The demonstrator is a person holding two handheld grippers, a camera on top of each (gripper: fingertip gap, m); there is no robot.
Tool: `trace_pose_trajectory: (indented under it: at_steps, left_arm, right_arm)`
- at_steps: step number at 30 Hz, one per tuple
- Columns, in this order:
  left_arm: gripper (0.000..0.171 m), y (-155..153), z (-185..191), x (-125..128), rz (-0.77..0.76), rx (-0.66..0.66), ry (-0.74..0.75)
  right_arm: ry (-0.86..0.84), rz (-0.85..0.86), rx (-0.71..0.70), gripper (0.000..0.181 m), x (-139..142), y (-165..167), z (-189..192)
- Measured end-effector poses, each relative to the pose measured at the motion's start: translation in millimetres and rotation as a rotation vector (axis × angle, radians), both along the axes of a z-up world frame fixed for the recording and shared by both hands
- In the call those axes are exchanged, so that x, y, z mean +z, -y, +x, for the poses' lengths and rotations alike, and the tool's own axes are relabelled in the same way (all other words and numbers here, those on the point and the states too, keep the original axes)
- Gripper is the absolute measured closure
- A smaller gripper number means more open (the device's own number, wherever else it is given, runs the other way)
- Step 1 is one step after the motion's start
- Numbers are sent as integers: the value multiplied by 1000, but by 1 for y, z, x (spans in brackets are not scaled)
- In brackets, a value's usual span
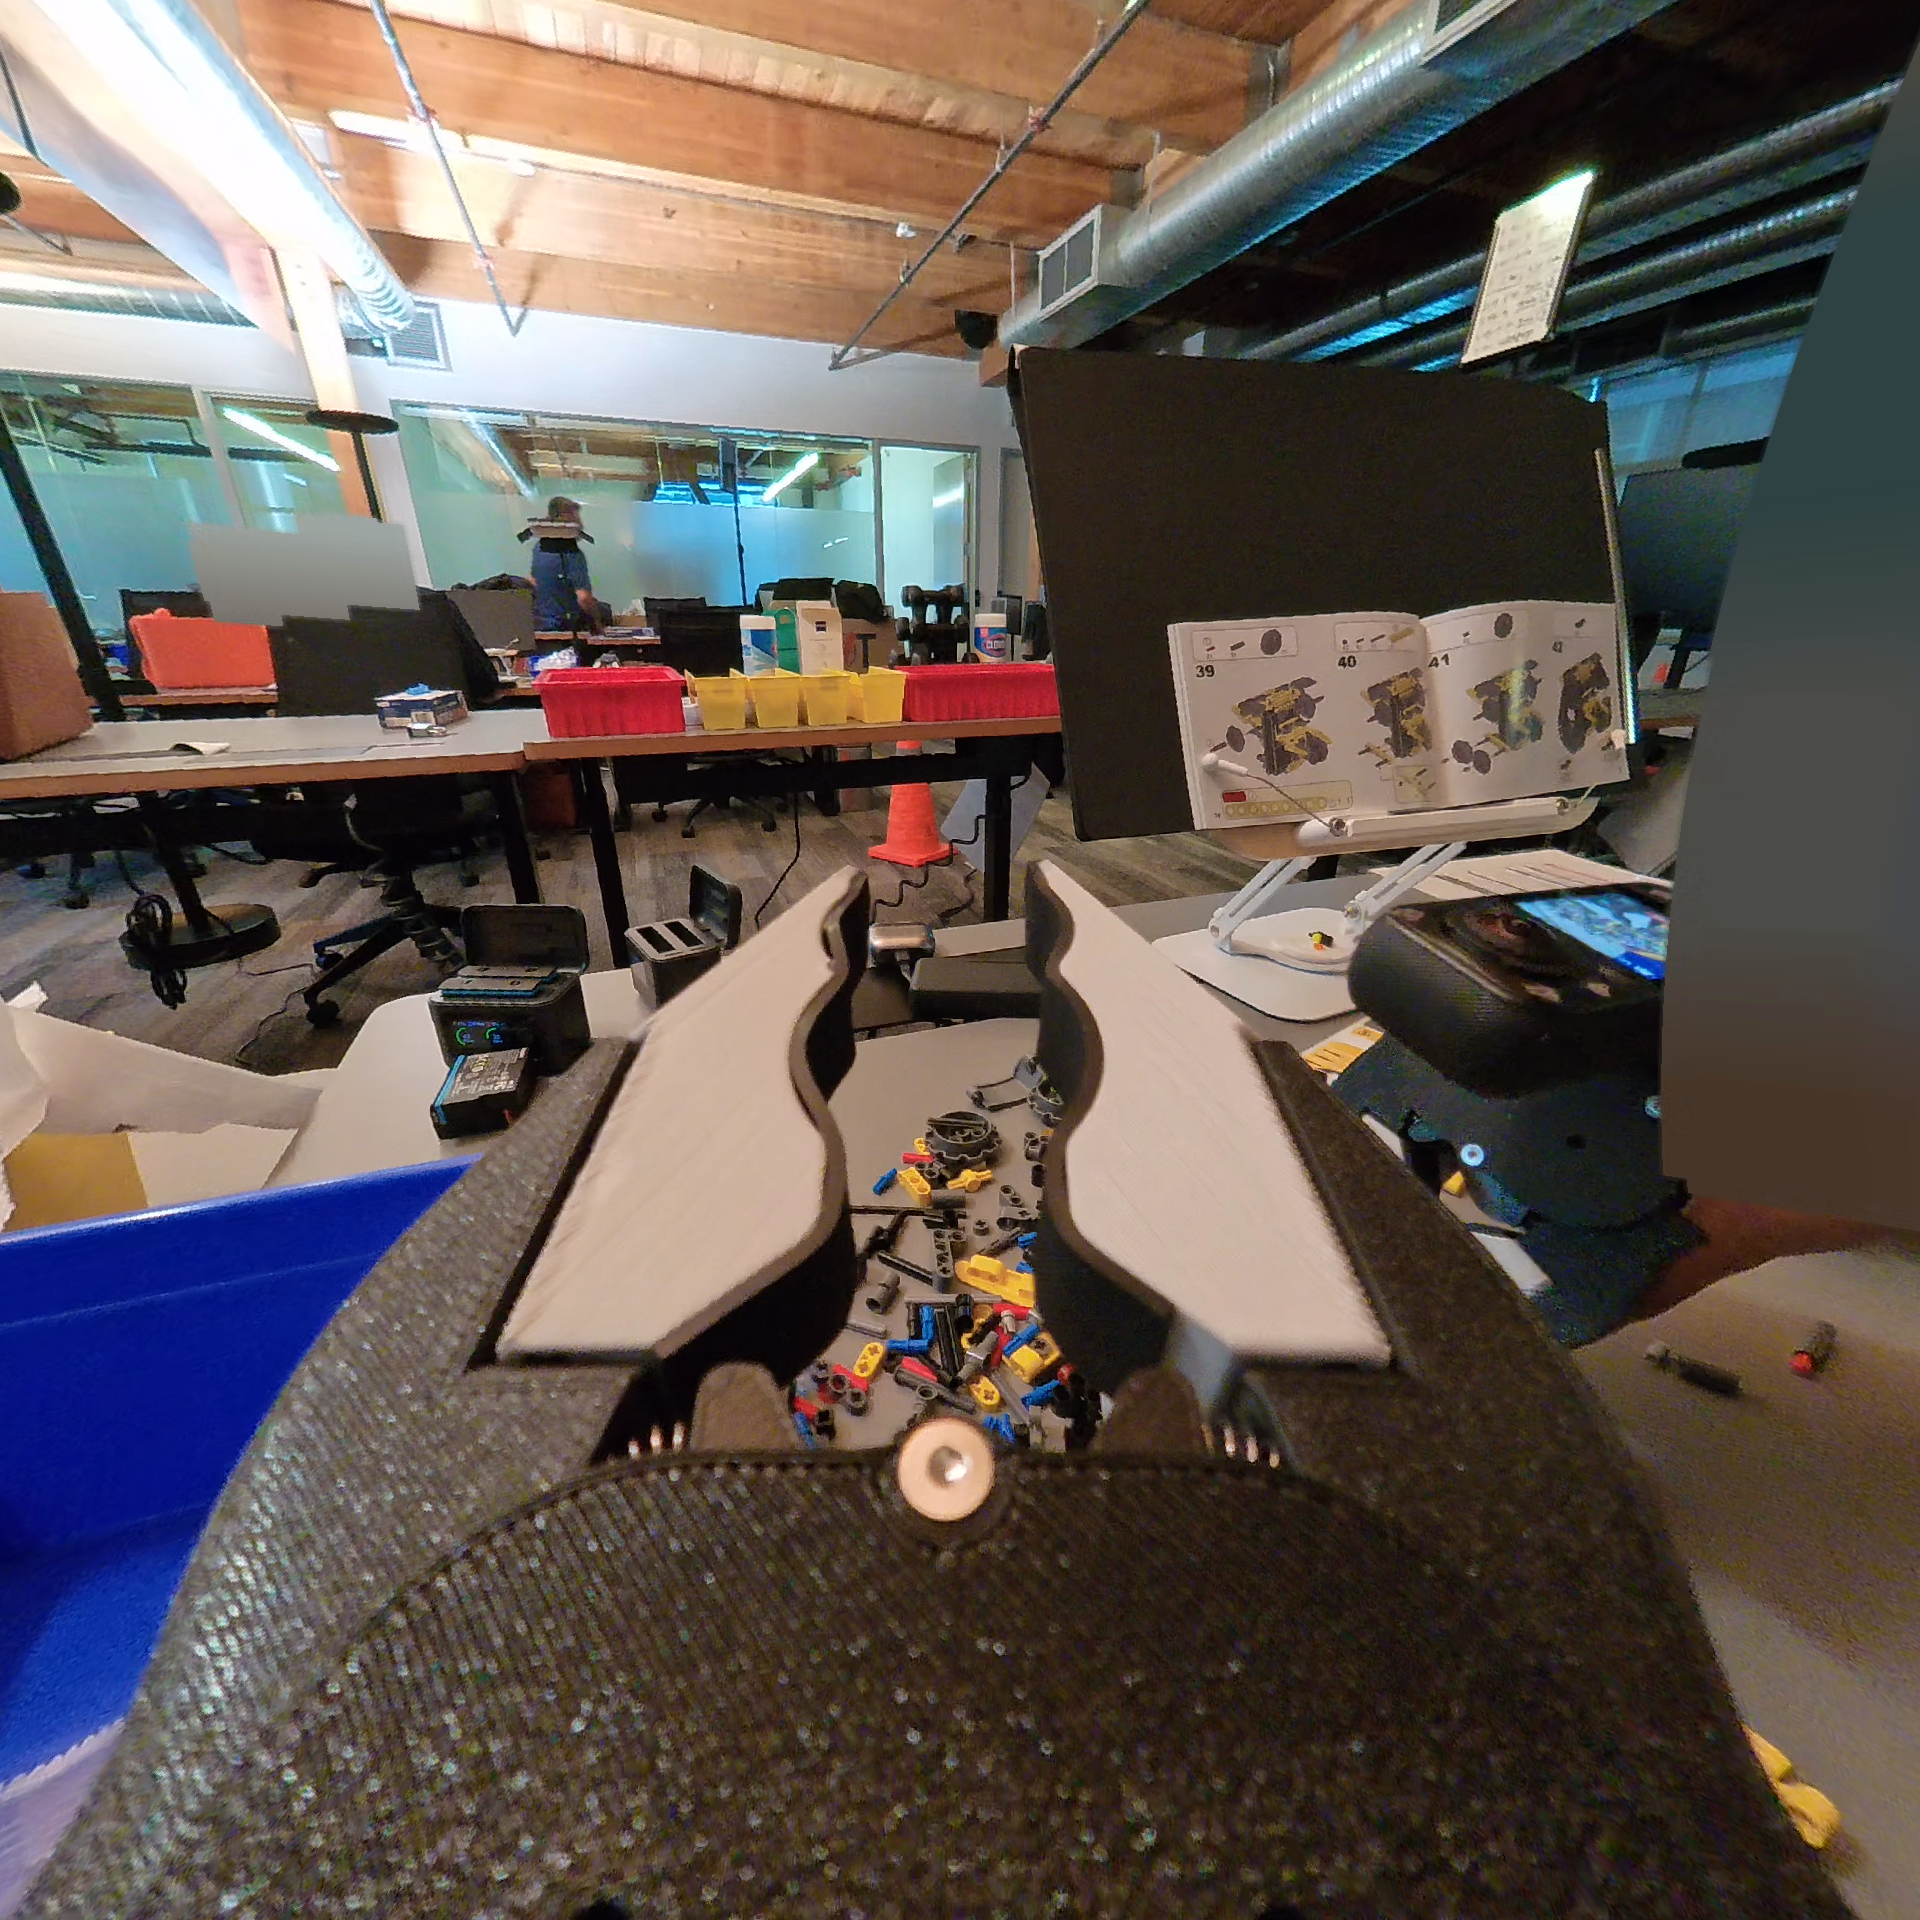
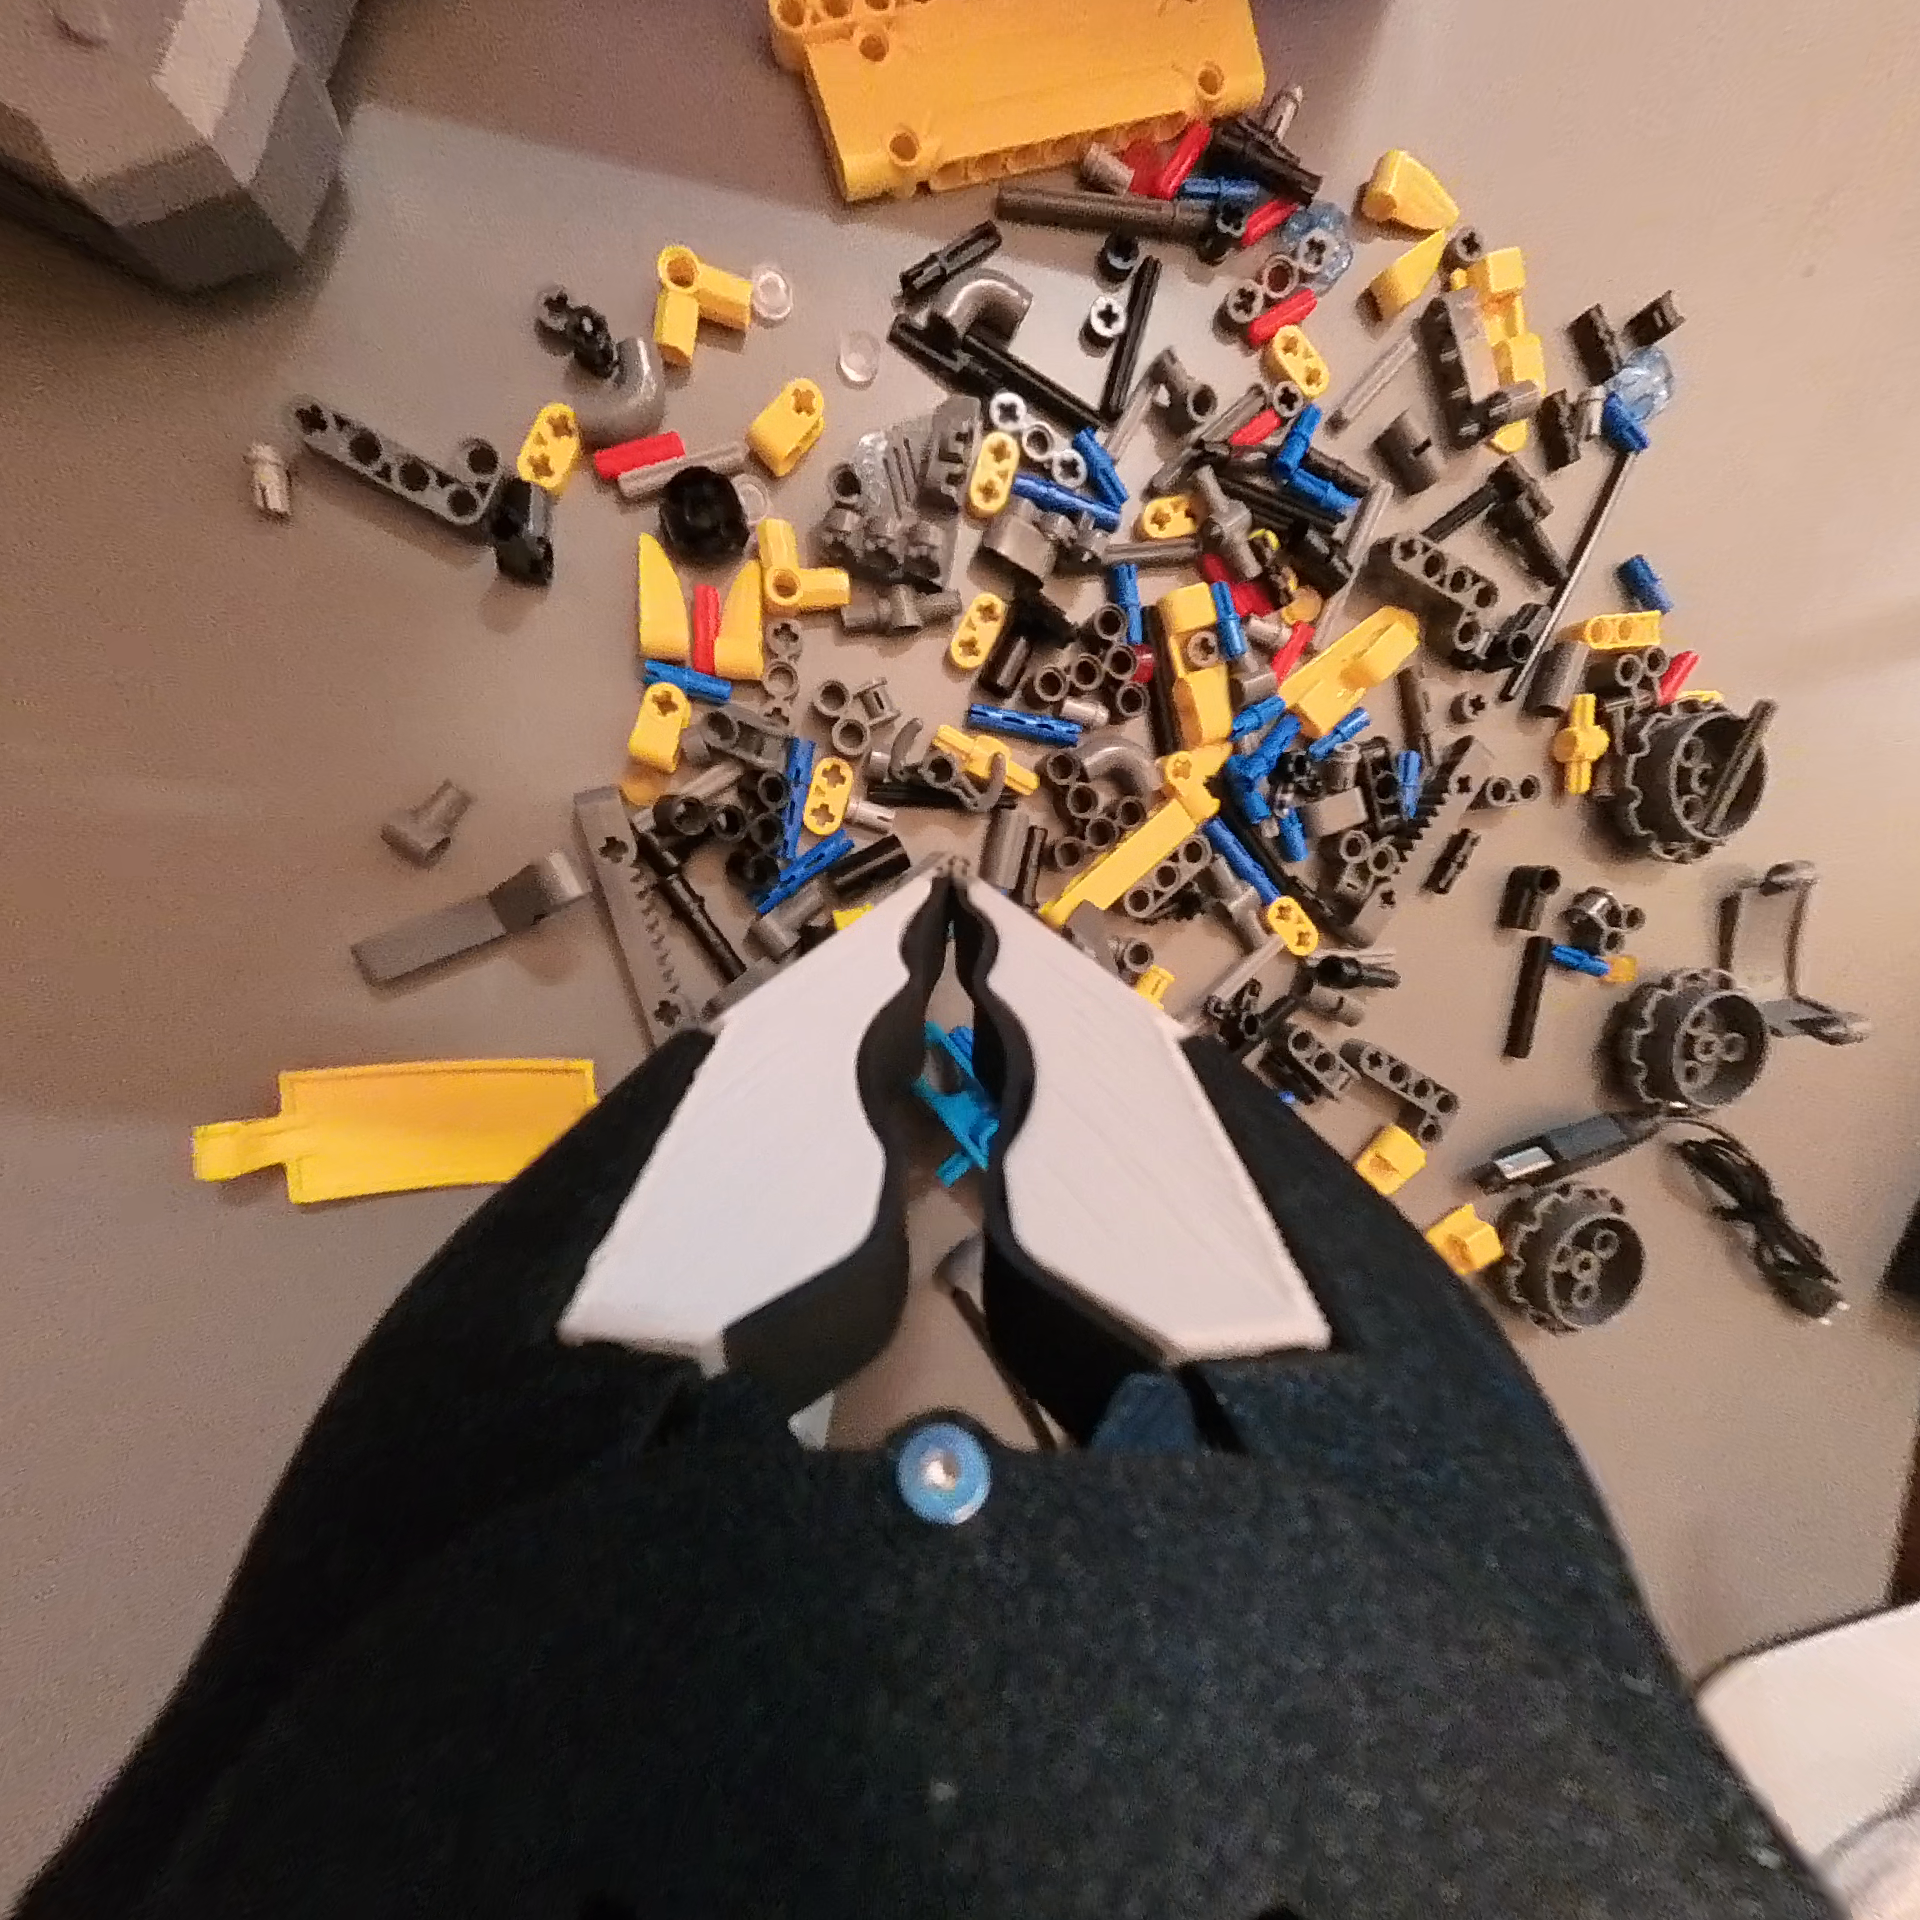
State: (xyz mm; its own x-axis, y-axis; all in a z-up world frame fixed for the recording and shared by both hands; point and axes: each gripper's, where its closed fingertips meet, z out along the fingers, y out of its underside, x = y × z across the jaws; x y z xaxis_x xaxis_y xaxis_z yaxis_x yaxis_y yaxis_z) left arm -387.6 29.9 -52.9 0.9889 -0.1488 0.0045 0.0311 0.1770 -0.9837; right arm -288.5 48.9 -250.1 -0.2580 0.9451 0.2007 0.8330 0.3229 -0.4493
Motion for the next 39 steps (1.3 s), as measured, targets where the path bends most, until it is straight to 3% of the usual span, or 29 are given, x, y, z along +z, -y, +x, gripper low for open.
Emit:
trace_pose_trajectory:
  at_steps: [12,19,23,28,31,39]
  left_arm:
    - [143,-3,0,-5,-27,-22,28]
    - [143,-4,-2,-7,-36,-18,30]
    - [142,-4,0,-6,-28,-41,57]
    - [142,-6,6,-5,-25,-66,68]
    - [143,-6,9,-4,-17,-89,96]
    - [142,-7,9,-5,-25,-86,89]
  right_arm:
    - [-82,-70,35,180,13,20,-12]
    - [-268,-124,-21,180,58,24,-20]
    - [-363,-116,-115,181,62,23,6]
    - [-577,-102,-326,175,56,6,48]
    - [-596,-88,-339,173,50,1,56]
    - [-692,-150,-402,166,68,-10,72]
